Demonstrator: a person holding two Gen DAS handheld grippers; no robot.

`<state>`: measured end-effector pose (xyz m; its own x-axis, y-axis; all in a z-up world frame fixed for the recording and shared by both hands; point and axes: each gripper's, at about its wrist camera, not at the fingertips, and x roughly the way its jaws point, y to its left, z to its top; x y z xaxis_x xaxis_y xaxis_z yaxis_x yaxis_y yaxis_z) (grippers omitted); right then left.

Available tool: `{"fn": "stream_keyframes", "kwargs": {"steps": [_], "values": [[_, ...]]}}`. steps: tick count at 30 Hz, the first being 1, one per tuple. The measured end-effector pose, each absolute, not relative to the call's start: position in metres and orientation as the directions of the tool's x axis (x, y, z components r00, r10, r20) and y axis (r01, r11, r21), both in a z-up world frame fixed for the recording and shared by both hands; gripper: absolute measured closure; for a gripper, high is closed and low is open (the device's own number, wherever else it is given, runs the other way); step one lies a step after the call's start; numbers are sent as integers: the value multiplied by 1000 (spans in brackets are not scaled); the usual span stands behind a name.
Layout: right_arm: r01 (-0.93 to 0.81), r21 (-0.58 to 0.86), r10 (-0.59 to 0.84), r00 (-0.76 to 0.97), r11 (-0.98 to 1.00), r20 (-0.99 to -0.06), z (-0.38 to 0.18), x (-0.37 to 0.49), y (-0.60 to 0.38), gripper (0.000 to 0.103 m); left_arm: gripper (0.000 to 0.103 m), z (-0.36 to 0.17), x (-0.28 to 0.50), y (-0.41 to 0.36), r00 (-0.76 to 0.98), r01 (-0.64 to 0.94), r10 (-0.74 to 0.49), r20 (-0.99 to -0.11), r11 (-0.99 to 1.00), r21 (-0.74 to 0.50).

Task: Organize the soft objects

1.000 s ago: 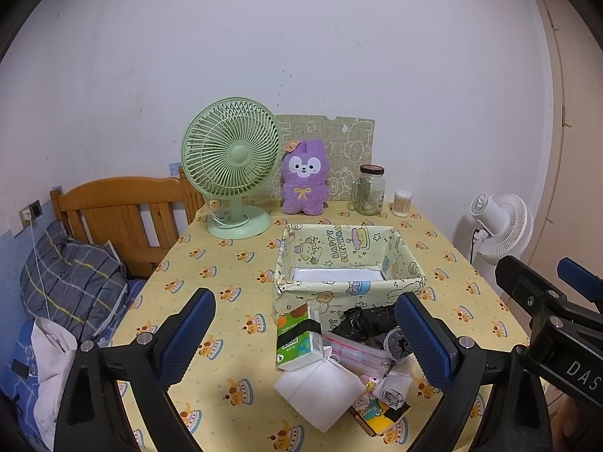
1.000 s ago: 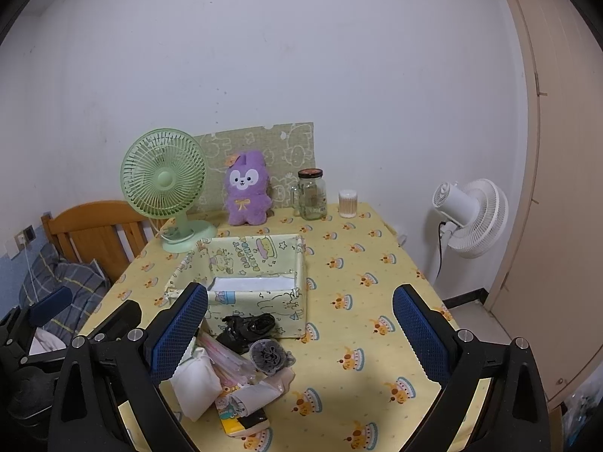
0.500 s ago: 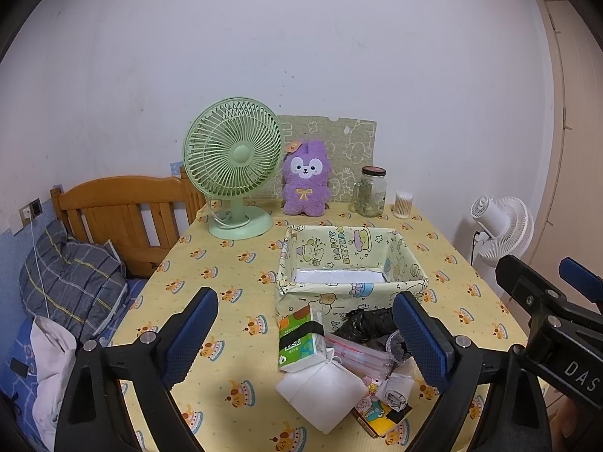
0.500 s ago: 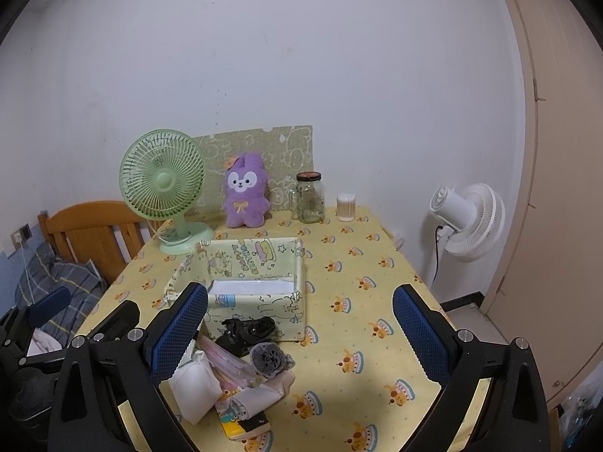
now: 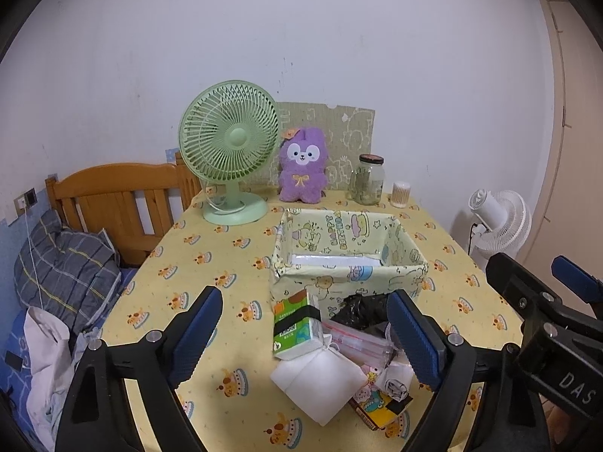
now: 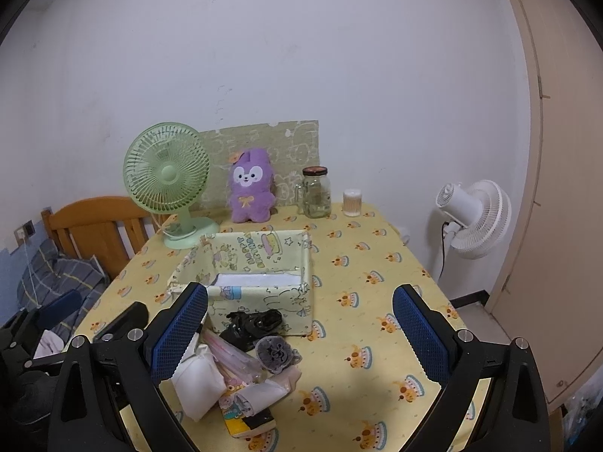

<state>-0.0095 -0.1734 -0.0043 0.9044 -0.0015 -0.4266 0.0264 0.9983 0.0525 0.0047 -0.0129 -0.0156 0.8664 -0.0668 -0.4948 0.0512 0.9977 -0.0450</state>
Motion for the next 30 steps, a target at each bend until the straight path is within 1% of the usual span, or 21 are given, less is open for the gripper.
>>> {"fn": "stream_keyframes", "kwargs": {"steps": [11, 17, 30], "values": [[-6, 48, 27, 895, 999, -446, -30, -7, -163, 4, 13, -45, 7, -7, 843, 52, -70, -534, 997, -50], [-41, 29, 50, 895, 999, -443, -48, -8, -154, 4, 13, -61, 5, -12, 837, 65, -57, -544, 998, -4], [-67, 17, 66, 873, 998, -482, -82, -6, -146, 4, 13, -101, 8, -13, 797, 87, -91, -597, 996, -35]]}}
